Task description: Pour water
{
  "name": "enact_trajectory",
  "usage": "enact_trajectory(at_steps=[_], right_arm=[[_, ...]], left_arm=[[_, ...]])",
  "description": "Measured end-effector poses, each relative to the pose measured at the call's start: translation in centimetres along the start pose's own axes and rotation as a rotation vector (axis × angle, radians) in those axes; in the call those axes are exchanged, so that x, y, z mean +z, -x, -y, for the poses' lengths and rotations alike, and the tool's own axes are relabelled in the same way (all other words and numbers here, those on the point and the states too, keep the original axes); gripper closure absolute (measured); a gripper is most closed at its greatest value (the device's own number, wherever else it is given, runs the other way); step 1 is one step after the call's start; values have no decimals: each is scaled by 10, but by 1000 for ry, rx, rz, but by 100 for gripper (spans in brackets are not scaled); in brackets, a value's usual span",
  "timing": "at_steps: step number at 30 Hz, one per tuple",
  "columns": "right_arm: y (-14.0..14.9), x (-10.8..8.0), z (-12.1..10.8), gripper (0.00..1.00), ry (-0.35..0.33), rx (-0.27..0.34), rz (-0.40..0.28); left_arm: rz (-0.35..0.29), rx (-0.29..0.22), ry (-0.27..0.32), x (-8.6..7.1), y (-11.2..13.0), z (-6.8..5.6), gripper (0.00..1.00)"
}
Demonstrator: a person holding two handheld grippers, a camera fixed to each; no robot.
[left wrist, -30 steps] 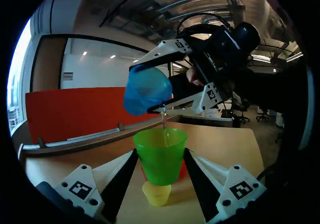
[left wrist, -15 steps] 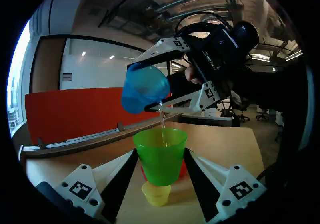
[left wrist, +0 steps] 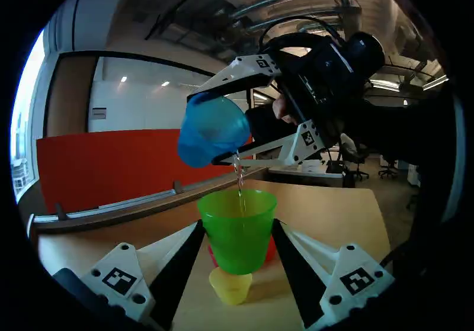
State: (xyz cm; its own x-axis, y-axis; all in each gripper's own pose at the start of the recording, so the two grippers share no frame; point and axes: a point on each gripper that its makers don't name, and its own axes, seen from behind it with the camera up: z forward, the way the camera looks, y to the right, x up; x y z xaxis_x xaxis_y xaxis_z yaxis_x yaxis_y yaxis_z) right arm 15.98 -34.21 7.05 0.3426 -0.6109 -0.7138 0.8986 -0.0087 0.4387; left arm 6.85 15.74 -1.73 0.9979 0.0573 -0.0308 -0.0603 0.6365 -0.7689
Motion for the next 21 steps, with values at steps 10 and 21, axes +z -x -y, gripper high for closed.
enact_trajectory(at_steps=[10, 21], right_arm=[[1, 2, -2, 7, 4, -9, 3], [2, 1, -2, 7, 6, -23, 4]], left_arm=[[0, 1, 1, 0, 0, -1, 19], [0, -6, -4, 1, 2, 2, 19]])
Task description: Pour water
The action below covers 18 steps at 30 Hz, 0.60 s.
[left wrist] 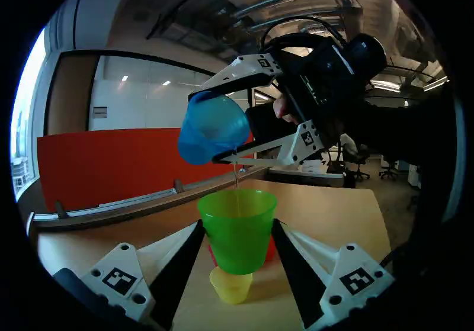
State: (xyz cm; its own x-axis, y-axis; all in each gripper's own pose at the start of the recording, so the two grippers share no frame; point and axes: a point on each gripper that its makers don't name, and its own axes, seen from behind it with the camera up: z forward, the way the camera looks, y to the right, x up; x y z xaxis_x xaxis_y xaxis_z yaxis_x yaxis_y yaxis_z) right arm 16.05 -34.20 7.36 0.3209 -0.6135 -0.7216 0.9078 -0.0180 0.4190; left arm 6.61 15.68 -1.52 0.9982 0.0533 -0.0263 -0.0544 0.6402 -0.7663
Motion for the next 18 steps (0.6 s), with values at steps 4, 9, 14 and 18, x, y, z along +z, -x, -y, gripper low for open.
enact_trajectory(at_steps=[4, 9, 14, 18], right_arm=[[-1, 0, -1, 7, 4, -10, -1], [0, -1, -3, 7, 9, -23, 2], [-1, -2, -3, 7, 13, -35, 3], [-2, -2, -4, 7, 15, -41, 3]], left_arm=[[0, 2, 1, 0, -1, 0, 19], [1, 3, 1, 0, -1, 0, 19], [-1, 5, 2, 0, -2, -1, 19], [-1, 4, 1, 0, -3, -1, 19]])
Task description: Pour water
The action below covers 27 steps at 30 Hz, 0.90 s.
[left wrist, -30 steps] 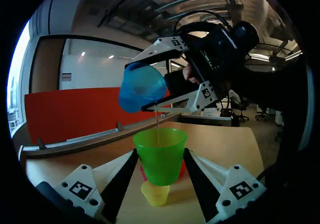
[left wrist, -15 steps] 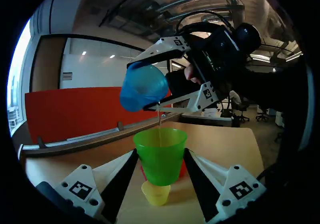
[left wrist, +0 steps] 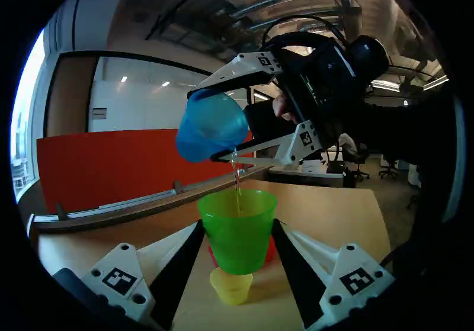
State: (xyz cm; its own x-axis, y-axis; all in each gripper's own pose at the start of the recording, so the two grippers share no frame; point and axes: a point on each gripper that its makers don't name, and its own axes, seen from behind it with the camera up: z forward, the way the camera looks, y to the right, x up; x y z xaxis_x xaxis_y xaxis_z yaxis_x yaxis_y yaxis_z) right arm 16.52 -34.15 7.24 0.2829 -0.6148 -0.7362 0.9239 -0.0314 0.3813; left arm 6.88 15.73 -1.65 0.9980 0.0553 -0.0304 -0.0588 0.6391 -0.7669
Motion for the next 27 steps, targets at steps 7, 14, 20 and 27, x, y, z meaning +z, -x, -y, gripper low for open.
enact_trajectory(at_steps=[7, 14, 20, 27], right_arm=[[-2, -1, -1, 7, 2, -12, 1], [-6, -2, 0, 8, 1, -29, -2], [-9, -3, -3, 8, 12, -43, -5], [-11, -4, -7, 8, 29, -51, -3]], left_arm=[[1, 3, 0, -1, 0, 0, 19], [-1, 3, -2, -1, -1, 0, 19], [-1, 4, -2, -1, -1, 0, 19], [-1, 5, -5, -1, -1, 0, 19]])
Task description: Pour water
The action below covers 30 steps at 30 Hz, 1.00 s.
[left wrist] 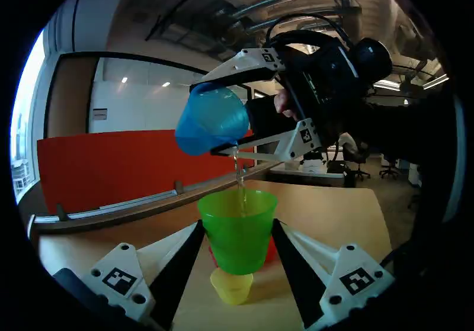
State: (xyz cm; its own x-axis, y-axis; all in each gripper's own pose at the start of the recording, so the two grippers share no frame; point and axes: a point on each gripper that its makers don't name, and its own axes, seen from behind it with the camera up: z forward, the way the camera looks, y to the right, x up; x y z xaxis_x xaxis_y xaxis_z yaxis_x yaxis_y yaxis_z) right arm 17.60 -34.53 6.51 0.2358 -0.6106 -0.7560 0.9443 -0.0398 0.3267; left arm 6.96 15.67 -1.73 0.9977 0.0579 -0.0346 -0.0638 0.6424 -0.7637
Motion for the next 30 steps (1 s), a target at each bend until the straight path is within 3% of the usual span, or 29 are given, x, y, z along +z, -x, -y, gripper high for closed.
enact_trajectory(at_steps=[30], right_arm=[[-6, -3, -6, 8, 38, -49, -4]], left_arm=[[-2, 5, -4, 1, -3, 1, 19]])
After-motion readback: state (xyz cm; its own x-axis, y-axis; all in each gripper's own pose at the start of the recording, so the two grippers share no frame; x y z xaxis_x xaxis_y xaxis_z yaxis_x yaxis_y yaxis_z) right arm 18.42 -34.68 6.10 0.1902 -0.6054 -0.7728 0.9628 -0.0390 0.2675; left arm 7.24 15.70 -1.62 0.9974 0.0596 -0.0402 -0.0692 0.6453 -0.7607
